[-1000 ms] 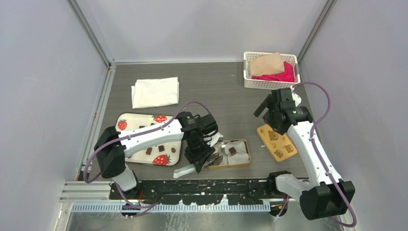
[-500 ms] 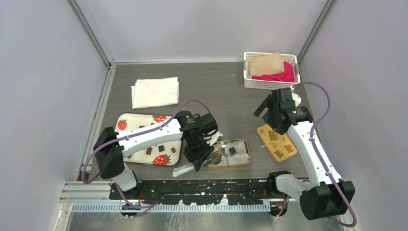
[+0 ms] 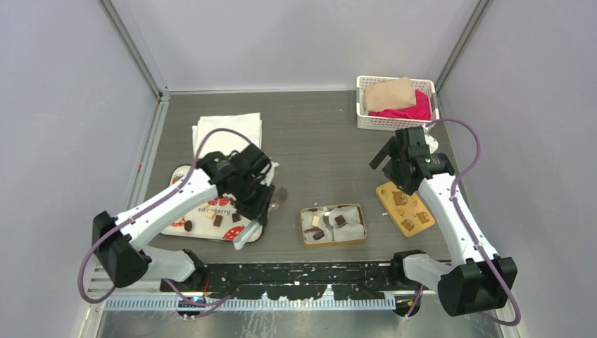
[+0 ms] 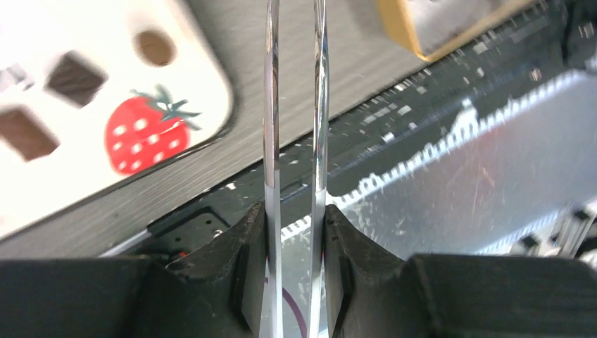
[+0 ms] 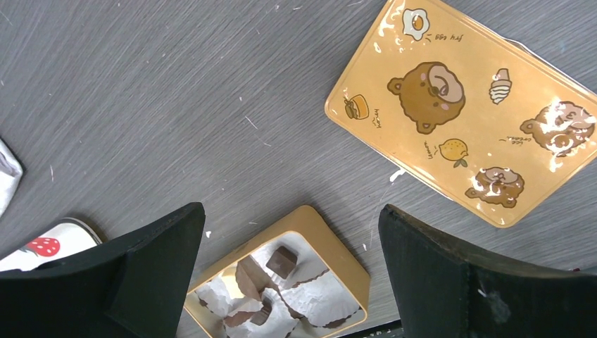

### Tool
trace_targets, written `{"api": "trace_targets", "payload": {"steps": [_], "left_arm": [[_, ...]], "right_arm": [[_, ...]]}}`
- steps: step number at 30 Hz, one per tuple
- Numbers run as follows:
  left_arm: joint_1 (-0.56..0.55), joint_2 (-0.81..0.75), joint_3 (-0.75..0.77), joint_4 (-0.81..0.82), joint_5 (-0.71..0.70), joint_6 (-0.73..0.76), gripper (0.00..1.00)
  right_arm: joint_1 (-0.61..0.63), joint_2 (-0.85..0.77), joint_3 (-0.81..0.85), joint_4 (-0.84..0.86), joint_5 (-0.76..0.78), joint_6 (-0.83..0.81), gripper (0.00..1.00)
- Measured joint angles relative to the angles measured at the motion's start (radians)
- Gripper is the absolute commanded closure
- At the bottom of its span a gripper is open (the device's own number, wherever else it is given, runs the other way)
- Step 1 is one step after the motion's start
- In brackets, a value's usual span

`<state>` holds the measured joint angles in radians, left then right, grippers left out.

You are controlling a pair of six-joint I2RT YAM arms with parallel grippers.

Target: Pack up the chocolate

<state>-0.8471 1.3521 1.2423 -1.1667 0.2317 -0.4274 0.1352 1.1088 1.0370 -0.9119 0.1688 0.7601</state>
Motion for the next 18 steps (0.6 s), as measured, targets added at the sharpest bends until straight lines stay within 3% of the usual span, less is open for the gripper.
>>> {"api": "trace_targets", "payload": {"steps": [6, 11, 18], "left_arm": [[0.164, -0.127, -0.117, -0.046, -0.135, -0.132, 1.00], [0.218, -0.147, -0.169, -0.114, -0.239, -0.230, 1.00], [0.235, -0.153, -0.209, -0.219, -0.345, -0.342, 0.92]], "right_arm": [[0.000, 0.037, 0.000, 0.027, -0.014, 0.003, 0.01], [0.000, 0.056, 0.000, 0.041, -0.017, 0.003, 0.01], [0.000, 0.063, 0.000, 0.053, -0.024, 0.003, 0.01]]}}
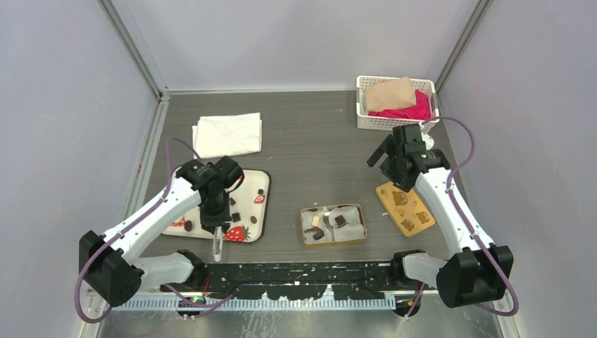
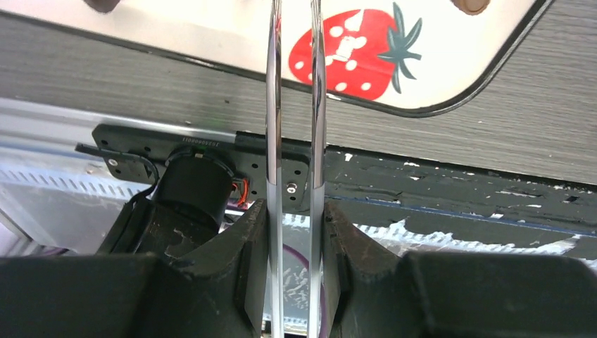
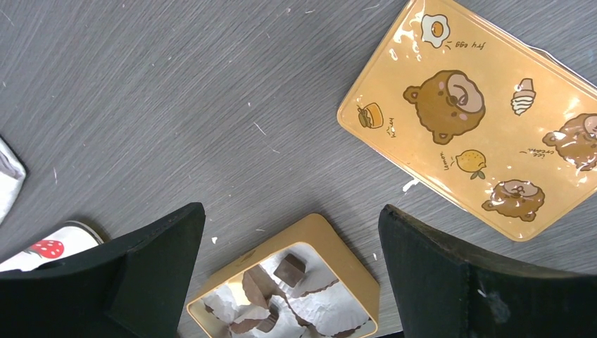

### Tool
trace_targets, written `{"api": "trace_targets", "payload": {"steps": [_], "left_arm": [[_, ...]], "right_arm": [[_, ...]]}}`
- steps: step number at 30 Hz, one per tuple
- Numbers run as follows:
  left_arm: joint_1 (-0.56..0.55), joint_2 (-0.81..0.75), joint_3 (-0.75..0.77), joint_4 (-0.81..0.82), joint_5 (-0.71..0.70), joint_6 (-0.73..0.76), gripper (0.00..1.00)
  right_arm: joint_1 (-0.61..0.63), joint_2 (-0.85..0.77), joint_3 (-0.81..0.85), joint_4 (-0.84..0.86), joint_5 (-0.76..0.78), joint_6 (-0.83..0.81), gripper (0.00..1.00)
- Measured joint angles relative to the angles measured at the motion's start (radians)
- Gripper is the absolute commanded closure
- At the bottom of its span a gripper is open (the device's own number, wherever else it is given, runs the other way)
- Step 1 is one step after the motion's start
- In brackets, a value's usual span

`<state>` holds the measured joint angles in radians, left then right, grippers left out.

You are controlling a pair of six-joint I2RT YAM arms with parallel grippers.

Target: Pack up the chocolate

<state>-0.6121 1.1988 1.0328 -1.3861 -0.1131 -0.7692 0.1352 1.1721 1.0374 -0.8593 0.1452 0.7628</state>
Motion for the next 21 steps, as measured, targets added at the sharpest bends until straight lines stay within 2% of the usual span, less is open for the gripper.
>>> {"api": "trace_targets", "payload": {"steps": [2, 6, 14, 21], "left_arm": [[0.000, -0.018, -0.017, -0.014, -0.002, -0.024, 0.90], [0.000, -0.060, -0.061, -0.046, 0.013, -0.056, 0.75], [0.000, -0.096, -0.083, -0.094, 0.019, -0.065, 0.58], [0.000, -0.077, -0.083, -0.097, 0.019, -0.051, 0.57]], "right_arm": [[0.000, 0.000, 0.000, 0.000, -0.002, 0.000, 0.01], [0.000, 0.006, 0.000, 0.008, -0.007, 0.000, 0.01], [0.000, 0.033, 0.000, 0.018, -0.018, -0.001, 0.01], [0.000, 0.035, 0.000, 0.022, -0.029, 0.000, 0.01]]}}
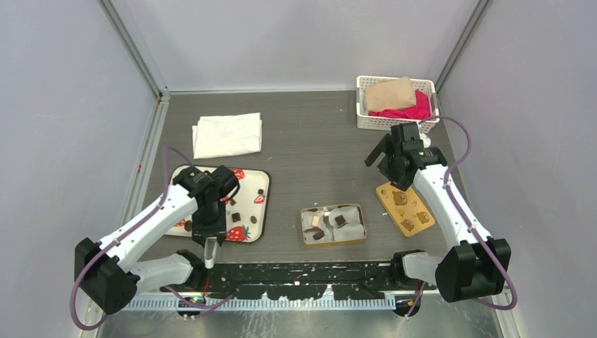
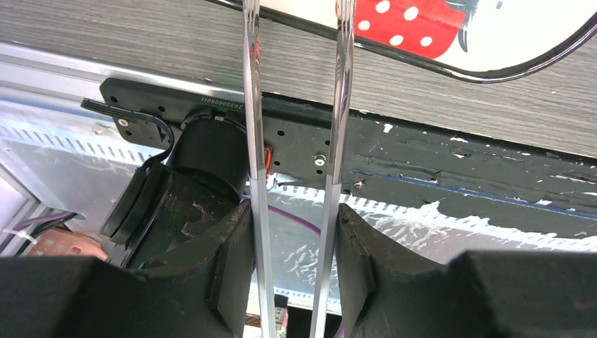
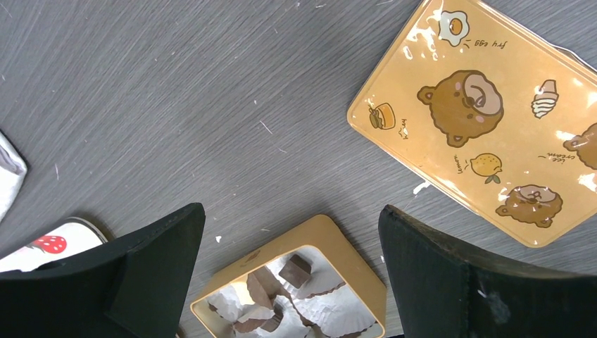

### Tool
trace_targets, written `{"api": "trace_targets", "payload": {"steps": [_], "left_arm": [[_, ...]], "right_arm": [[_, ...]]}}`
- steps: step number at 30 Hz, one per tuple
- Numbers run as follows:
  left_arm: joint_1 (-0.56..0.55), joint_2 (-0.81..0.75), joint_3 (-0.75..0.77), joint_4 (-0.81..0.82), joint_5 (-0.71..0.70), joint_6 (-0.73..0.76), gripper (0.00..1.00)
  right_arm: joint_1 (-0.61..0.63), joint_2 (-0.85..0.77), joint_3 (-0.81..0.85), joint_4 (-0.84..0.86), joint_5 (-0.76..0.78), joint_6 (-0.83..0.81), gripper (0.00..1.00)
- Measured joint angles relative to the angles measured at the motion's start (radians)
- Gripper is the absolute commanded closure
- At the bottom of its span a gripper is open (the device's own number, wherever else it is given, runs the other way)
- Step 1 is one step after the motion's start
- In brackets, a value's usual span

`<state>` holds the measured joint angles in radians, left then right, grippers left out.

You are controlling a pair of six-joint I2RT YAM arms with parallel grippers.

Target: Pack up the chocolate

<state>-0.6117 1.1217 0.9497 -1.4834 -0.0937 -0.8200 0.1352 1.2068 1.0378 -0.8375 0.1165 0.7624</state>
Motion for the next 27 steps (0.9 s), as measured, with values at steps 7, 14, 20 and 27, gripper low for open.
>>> {"api": "trace_targets", "payload": {"steps": [7, 14, 20, 27], "left_arm": [[0.000, 0.027, -0.009, 0.009, 0.000, 0.039, 0.57], [0.005, 0.071, -0.030, 0.036, 0.000, 0.085, 0.58], [0.030, 0.100, -0.037, 0.070, 0.008, 0.133, 0.59], [0.070, 0.101, -0.050, 0.095, 0.028, 0.175, 0.68]], "right_arm": [[0.000, 0.000, 0.000, 0.000, -0.004, 0.000, 0.01], [0.000, 0.000, 0.000, 0.000, -0.004, 0.000, 0.01], [0.000, 0.000, 0.000, 0.000, -0.004, 0.000, 0.01], [0.000, 0.000, 0.000, 0.000, -0.003, 0.000, 0.01]]}}
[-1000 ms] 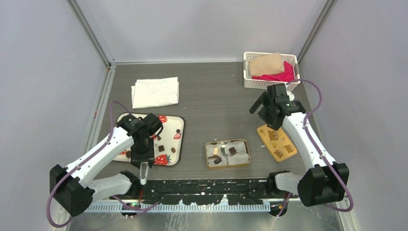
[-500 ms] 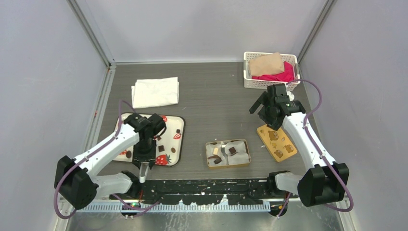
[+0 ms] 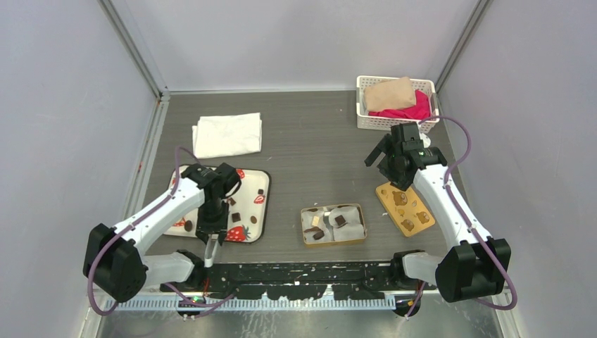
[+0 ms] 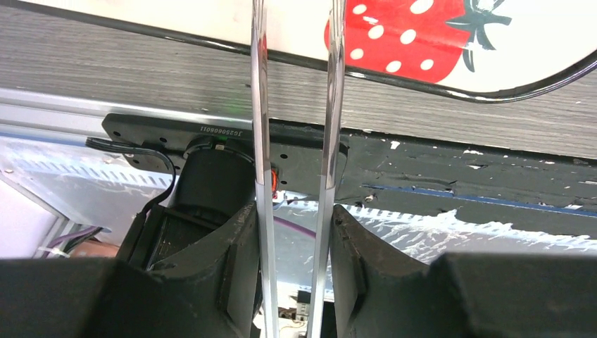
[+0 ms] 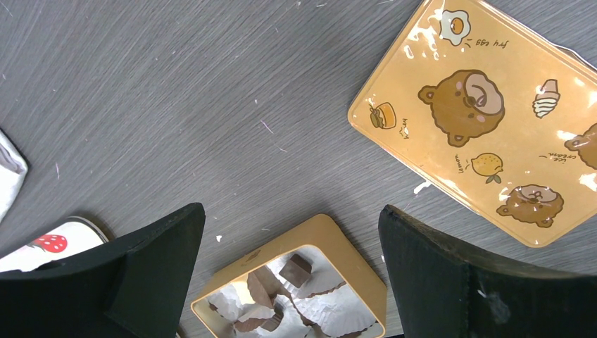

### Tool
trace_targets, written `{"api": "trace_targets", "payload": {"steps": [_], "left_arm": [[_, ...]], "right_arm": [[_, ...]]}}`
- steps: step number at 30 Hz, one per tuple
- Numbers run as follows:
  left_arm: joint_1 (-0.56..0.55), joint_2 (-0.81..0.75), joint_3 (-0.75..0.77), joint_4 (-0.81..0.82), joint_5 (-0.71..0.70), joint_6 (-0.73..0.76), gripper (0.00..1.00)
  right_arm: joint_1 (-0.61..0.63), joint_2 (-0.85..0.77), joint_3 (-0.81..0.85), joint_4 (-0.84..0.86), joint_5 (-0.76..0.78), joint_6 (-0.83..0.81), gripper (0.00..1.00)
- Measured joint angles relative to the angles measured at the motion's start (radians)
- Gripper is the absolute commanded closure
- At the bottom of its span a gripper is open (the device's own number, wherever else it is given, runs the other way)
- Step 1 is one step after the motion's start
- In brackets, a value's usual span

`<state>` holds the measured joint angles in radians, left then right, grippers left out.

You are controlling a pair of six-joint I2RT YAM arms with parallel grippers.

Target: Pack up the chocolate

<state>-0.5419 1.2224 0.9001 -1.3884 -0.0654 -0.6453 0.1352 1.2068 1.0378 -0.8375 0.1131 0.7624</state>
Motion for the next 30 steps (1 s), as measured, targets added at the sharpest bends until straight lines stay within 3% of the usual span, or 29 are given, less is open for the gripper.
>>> {"api": "trace_targets", "payload": {"steps": [9, 14, 26, 30], "left_arm": [[0.014, 0.032, 0.000, 0.026, 0.010, 0.030, 1.00], [0.015, 0.043, 0.024, 0.025, 0.010, 0.034, 1.00], [0.011, 0.045, 0.244, 0.039, 0.068, 0.076, 1.00], [-0.070, 0.055, 0.301, 0.074, 0.093, 0.087, 1.00]], "right_arm": [[0.000, 0.000, 0.000, 0.000, 0.000, 0.000, 0.01], [0.000, -0.003, 0.000, 0.000, 0.000, 0.000, 0.01], [0.000, -0.010, 0.000, 0.000, 0.000, 0.000, 0.01], [0.000, -0.010, 0.000, -0.001, 0.002, 0.000, 0.01]]}}
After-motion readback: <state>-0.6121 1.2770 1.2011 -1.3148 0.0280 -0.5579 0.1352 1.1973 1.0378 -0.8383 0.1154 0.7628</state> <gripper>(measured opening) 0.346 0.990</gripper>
